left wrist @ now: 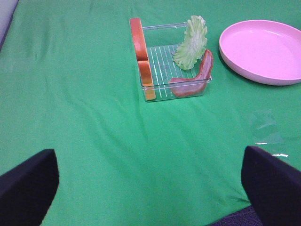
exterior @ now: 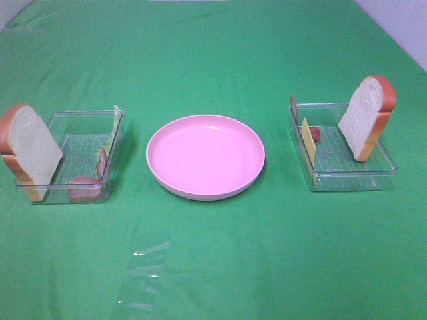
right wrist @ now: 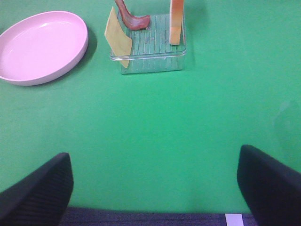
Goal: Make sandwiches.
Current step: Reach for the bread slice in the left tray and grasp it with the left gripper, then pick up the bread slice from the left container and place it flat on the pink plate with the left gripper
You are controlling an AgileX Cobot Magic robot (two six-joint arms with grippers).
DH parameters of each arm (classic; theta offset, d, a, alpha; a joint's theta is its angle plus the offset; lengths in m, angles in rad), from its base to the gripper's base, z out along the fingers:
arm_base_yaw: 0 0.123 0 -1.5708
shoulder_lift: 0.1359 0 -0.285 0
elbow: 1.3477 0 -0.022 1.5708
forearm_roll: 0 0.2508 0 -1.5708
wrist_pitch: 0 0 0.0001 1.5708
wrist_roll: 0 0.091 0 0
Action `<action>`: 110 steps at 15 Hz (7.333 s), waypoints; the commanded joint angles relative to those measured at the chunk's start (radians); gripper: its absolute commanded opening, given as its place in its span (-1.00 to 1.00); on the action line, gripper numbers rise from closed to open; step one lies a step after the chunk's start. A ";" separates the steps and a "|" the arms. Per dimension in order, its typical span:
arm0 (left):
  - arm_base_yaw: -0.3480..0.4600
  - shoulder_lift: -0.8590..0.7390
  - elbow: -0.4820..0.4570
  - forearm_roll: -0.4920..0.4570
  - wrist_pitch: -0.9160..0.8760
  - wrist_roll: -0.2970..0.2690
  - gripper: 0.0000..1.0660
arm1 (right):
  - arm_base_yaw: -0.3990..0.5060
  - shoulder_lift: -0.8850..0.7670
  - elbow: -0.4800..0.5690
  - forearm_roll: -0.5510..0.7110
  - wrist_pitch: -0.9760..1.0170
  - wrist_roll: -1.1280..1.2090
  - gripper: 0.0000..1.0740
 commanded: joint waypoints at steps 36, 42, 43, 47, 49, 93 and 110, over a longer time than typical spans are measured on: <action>-0.036 1.901 -1.099 0.033 0.222 0.040 0.83 | 0.000 -0.028 0.002 -0.004 -0.004 -0.004 0.70; -0.100 2.071 -1.115 0.029 0.212 0.036 0.83 | 0.000 -0.028 0.002 -0.004 -0.004 -0.004 0.70; -0.100 2.082 -1.115 0.027 0.209 0.036 0.83 | 0.000 -0.028 0.002 -0.004 -0.004 -0.004 0.70; -0.100 2.089 -1.113 0.031 0.203 0.036 0.70 | 0.000 -0.028 0.002 -0.004 -0.004 -0.004 0.70; -0.100 2.089 -1.113 0.055 0.200 0.026 0.55 | 0.000 -0.028 0.002 -0.004 -0.004 -0.004 0.70; -0.288 2.120 -1.230 -0.806 0.101 0.216 -1.00 | 0.000 -0.028 0.002 -0.004 -0.004 -0.004 0.70; -0.349 2.322 -1.233 -0.887 -0.084 0.196 -1.00 | 0.000 -0.028 0.002 -0.004 -0.004 -0.004 0.70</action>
